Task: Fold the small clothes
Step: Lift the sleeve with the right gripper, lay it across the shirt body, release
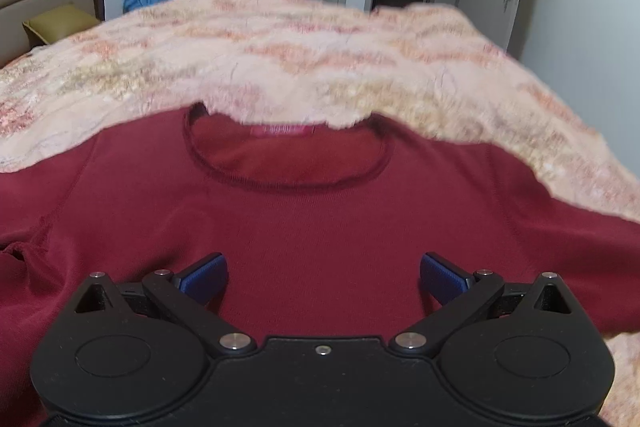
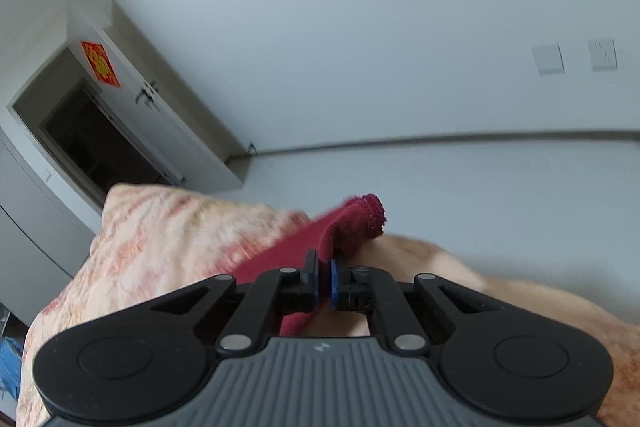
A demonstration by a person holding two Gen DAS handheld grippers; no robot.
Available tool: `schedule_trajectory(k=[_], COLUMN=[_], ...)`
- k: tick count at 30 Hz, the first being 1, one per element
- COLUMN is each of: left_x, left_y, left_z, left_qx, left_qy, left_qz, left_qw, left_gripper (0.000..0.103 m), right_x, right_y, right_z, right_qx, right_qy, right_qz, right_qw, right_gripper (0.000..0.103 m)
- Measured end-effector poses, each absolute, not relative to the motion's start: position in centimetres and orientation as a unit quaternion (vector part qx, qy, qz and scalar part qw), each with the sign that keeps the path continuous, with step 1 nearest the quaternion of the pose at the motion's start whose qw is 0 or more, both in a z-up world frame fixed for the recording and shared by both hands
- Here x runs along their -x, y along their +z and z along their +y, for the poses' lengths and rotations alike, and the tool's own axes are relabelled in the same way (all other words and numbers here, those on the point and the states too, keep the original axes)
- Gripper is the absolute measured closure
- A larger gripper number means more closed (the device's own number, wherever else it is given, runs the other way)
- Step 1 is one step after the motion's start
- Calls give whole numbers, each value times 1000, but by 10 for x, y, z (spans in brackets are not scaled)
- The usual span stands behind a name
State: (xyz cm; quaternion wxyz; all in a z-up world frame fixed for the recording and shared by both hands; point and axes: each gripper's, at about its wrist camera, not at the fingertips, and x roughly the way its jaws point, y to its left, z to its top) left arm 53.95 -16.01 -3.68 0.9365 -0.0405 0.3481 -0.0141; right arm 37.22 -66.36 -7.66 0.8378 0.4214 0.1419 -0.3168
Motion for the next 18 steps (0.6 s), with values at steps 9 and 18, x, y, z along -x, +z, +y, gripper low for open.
schedule_trajectory(k=[9, 18], left_x=[-530, -508], left_y=[-5, 58], left_z=[-143, -77], left_qx=[66, 115], left_qy=[-18, 20], left_qz=[332, 270], left_qw=[941, 956], left_gripper=[1, 1], right_x=[-386, -437], right_y=[-22, 77], right_z=[-633, -491], right_qx=[-320, -103], right_qy=[-294, -114], right_qz=[108, 46], right_qw=[894, 987], right_gripper=[97, 97])
